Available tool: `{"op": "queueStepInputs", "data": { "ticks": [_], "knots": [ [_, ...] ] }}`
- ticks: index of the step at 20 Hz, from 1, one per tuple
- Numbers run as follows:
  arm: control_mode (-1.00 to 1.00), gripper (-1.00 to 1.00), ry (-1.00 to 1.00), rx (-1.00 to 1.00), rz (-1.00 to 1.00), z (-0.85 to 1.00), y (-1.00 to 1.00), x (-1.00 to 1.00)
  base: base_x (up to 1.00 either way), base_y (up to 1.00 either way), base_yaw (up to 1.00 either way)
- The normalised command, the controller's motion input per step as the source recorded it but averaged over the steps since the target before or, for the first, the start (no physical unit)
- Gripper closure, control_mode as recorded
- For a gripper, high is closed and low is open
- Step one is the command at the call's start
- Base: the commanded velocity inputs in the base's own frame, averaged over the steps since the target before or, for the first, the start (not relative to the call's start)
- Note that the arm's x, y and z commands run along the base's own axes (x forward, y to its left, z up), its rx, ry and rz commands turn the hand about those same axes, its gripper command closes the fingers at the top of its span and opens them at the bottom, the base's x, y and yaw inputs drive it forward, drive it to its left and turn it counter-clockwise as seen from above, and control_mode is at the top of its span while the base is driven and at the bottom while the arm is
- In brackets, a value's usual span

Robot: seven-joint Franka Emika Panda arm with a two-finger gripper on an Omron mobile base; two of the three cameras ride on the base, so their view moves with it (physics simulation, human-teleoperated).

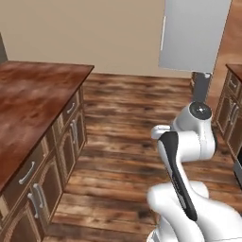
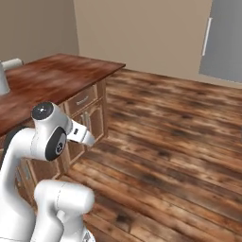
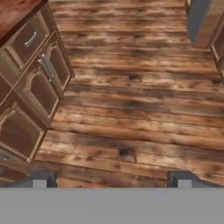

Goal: Take a sugar cube from the saucer and place it inside the coffee. Then, grab milk from the fridge and place it next to the coffee on the counter to sweeten the coffee.

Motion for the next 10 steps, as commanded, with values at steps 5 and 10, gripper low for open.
{"op": "queueStepInputs", "data": {
  "ticks": [5,10],
  "knots": [
    [1.00,-1.00,0.00,0.00,0.00,0.00,0.00,0.00,0.91,0.00,0.01],
    [1.00,-1.00,0.00,0.00,0.00,0.00,0.00,0.00,0.94,0.00,0.00]
  ]
}}
